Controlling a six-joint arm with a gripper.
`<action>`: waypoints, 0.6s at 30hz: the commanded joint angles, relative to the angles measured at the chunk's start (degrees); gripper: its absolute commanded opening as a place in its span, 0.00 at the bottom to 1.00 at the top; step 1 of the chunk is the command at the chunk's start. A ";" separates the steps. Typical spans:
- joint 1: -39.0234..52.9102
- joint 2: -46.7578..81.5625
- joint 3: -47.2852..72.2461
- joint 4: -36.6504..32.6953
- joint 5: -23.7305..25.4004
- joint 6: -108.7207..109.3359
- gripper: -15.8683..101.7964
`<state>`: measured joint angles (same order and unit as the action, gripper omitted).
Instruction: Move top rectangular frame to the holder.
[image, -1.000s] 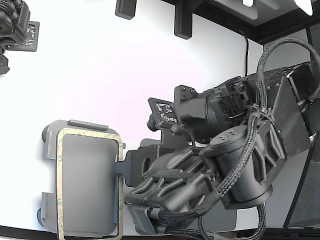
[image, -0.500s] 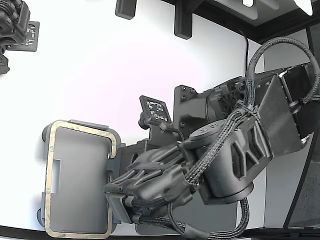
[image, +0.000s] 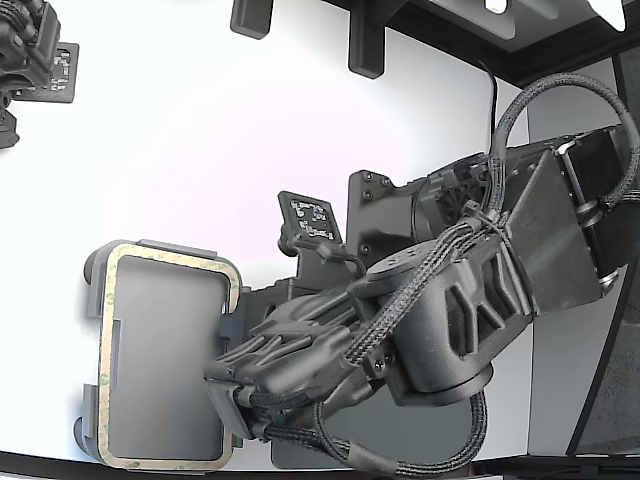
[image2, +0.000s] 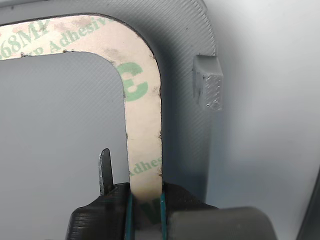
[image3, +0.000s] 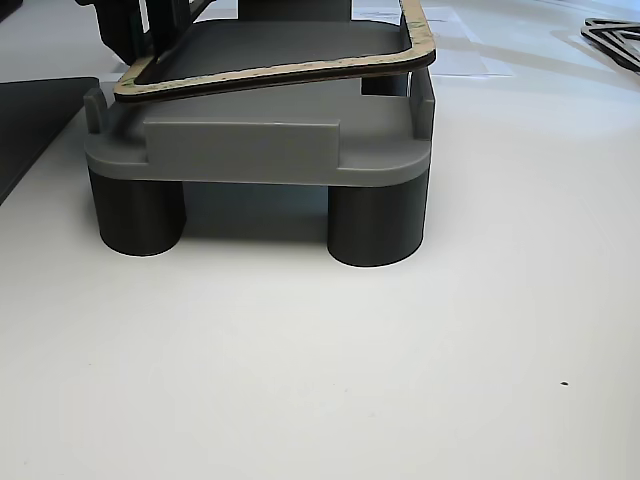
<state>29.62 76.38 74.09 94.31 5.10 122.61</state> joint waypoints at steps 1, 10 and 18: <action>-0.97 1.67 -1.05 0.62 0.00 0.09 0.04; -0.97 1.14 -0.62 0.62 0.18 0.26 0.04; -1.05 1.32 0.09 0.62 0.26 0.70 0.04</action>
<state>29.53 76.29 75.06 94.31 5.27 123.13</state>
